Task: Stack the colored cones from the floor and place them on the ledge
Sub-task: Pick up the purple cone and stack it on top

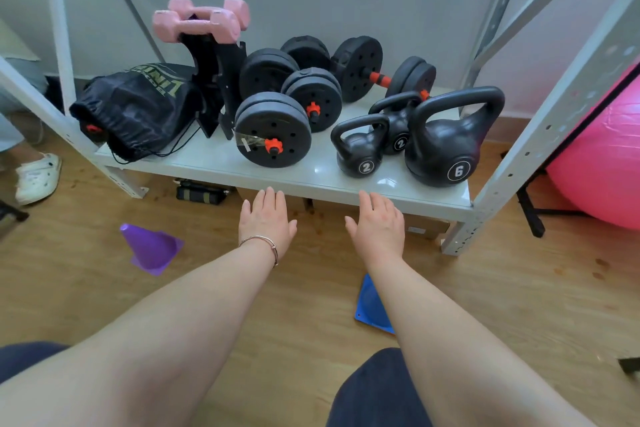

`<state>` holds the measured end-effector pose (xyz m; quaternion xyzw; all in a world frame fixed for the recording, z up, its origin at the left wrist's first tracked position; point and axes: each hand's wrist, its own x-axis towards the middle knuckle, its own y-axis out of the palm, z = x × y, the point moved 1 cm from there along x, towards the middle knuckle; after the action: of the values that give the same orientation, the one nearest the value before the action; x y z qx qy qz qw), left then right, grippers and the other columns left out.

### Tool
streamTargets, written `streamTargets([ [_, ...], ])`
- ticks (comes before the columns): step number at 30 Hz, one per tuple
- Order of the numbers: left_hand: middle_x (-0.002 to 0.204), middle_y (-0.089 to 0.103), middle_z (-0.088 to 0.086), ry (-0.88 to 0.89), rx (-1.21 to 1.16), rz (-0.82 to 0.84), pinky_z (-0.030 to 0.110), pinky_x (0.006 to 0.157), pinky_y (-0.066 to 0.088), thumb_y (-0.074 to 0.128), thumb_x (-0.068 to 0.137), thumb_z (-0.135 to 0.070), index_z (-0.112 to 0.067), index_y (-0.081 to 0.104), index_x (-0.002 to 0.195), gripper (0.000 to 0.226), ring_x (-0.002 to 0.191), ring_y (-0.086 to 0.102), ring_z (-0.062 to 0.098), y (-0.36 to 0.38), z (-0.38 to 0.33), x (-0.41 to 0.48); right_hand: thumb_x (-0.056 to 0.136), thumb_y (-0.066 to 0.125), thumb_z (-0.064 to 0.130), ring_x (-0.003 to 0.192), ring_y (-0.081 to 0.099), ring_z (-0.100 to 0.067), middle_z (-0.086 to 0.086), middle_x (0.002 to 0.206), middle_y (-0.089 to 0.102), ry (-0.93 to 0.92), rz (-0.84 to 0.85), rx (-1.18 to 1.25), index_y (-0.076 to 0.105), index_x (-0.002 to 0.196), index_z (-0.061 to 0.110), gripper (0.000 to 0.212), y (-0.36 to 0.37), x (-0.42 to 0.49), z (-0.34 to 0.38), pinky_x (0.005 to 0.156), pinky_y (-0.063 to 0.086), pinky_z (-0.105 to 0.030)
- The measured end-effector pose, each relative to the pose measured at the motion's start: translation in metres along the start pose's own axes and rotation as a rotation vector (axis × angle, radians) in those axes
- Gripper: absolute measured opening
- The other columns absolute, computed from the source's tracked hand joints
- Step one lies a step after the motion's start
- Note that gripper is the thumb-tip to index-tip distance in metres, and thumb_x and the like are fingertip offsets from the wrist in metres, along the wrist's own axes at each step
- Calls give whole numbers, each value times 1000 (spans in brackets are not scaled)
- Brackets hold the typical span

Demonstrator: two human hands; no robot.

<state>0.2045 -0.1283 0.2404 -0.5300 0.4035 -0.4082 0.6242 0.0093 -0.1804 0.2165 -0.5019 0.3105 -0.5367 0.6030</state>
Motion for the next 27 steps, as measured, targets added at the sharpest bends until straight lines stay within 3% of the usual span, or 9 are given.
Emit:
streamTargets([
  [6, 162, 18, 8, 12, 15, -21, 47, 121, 18, 39, 96, -49, -15, 18, 152, 69, 150, 15, 25, 1, 37, 13, 93, 51, 48, 123, 49, -26, -4, 129, 55, -8, 1, -40, 44, 137, 16, 55, 7, 11, 34, 104, 39, -39],
  [11, 161, 22, 9, 46, 0, -68, 49, 120, 21, 40, 95, -50, -16, 19, 152, 69, 150, 17, 25, -8, 57, 31, 93, 51, 48, 134, 42, -27, -6, 139, 49, 0, 2, -63, 38, 142, 17, 60, 5, 23, 67, 109, 35, -41],
  [16, 161, 21, 10, 67, -14, -79, 50, 120, 21, 41, 96, -47, -17, 18, 152, 68, 150, 17, 27, -17, 88, 40, 95, 48, 47, 132, 43, -28, -6, 134, 52, -13, -47, -89, 35, 143, 17, 59, 3, 37, 105, 108, 38, -42],
  [21, 140, 43, 7, 37, -63, -157, 47, 107, 36, 46, 91, -45, -17, 37, 135, 53, 133, 38, 25, -27, 140, 67, 95, 47, 45, 130, 44, -26, -5, 135, 52, -17, -58, -86, 35, 145, 17, 59, 20, 49, 151, 107, 37, -41],
  [27, 124, 46, 5, 17, -84, -137, 44, 95, 40, 48, 90, -45, -19, 41, 124, 44, 119, 44, 24, -17, 204, 100, 95, 51, 43, 131, 44, -27, -7, 138, 51, -95, -67, -62, 35, 147, 16, 61, 51, 76, 228, 107, 40, -42],
])
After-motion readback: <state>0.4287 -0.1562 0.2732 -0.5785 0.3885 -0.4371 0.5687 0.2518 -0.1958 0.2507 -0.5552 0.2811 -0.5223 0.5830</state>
